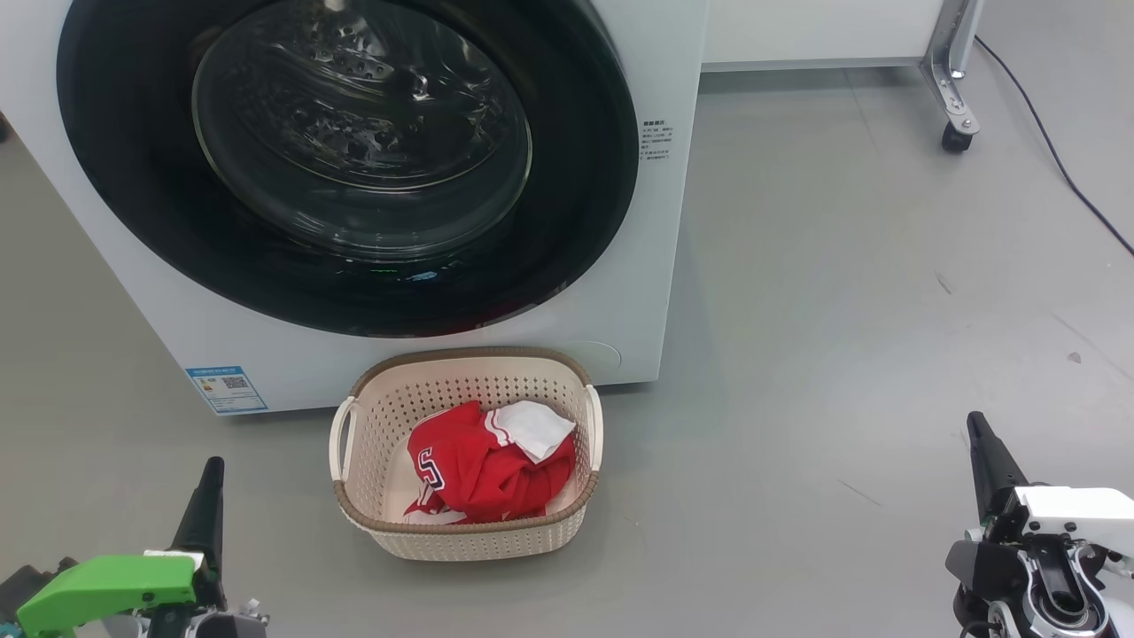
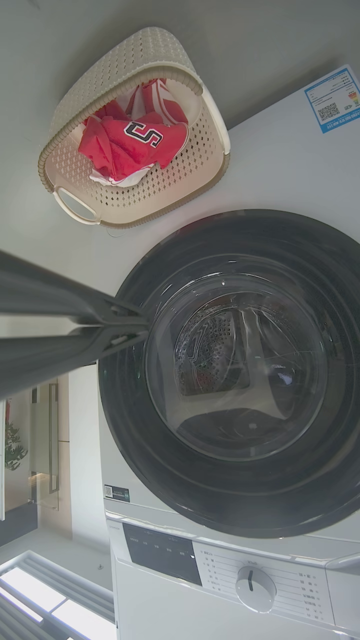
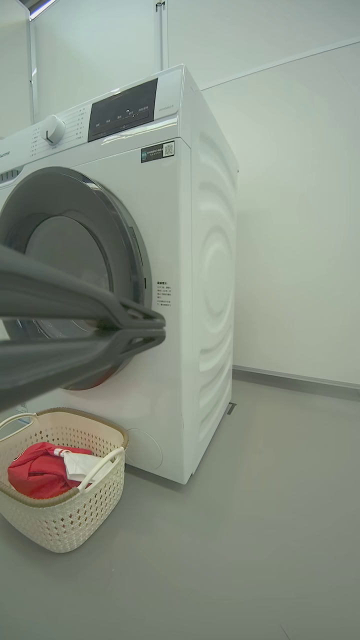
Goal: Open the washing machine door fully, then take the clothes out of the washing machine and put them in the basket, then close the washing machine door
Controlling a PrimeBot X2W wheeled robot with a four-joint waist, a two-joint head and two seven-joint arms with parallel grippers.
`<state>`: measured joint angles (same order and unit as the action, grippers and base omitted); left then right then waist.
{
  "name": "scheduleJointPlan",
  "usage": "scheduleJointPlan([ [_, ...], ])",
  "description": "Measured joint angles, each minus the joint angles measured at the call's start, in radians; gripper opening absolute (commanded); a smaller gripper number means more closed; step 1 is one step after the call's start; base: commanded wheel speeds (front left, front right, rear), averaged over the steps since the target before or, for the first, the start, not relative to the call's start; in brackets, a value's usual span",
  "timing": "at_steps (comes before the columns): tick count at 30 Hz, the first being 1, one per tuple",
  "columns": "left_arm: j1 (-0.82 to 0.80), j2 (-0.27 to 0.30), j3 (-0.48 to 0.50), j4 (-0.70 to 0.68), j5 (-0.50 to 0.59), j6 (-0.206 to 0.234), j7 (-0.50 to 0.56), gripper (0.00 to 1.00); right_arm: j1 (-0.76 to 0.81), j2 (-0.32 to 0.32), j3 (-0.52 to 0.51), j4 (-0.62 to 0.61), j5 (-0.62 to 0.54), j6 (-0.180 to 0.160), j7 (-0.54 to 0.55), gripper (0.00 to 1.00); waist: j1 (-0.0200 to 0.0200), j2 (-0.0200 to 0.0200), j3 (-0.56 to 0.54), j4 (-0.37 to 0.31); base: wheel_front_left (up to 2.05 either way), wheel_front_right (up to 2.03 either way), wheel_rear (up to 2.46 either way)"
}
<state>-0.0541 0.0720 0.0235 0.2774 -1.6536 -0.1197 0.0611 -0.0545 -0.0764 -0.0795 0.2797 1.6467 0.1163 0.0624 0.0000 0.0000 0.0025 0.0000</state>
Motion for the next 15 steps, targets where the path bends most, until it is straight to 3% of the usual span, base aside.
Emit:
scheduleJointPlan([
  [15,-0.001,0.000,0.001,0.001,0.000,0.000,0.001,0.00,0.000,0.001,-0.001,0.001,0.000,0.000,0.003,0.00,0.0000,0.0000,0.000,0.000,0.00,0.00,0.00],
])
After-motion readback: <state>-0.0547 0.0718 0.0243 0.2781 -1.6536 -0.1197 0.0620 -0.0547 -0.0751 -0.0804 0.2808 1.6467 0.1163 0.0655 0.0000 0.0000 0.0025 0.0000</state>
